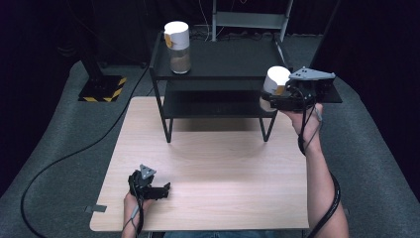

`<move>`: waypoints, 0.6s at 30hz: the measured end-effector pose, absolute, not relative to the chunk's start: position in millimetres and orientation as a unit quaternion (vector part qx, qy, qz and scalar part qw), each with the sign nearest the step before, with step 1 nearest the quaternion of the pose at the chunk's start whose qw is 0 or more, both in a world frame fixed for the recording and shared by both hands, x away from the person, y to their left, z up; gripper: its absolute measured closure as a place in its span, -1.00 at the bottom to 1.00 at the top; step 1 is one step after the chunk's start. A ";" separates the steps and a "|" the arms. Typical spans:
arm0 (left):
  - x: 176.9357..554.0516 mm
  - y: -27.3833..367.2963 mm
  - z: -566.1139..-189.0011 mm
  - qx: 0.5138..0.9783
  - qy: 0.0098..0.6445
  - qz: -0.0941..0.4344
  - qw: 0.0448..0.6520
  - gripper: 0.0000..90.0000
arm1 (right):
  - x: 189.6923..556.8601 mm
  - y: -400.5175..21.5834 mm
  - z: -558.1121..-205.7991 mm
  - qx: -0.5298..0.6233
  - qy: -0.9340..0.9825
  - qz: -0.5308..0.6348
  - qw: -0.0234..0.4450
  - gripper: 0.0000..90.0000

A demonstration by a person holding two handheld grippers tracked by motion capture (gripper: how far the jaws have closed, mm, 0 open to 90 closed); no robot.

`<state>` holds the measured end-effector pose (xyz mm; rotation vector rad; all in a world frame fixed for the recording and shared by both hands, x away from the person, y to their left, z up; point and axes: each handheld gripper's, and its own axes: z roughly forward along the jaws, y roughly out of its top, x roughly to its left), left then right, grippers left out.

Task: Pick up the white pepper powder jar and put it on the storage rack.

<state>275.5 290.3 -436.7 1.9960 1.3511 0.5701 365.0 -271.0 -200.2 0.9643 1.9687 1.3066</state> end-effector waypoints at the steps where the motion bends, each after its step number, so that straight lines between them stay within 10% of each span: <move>1: 275.6 290.3 -436.7 0.762 0.516 0.218 0.326 -0.98 | 365.4 -270.9 -199.1 0.361 0.738 0.490 0.291 -0.34; 18: 275.5 290.2 -436.7 0.762 0.516 0.218 0.326 -0.98 | 371.1 -269.1 -173.9 0.355 0.736 0.495 0.294 -0.34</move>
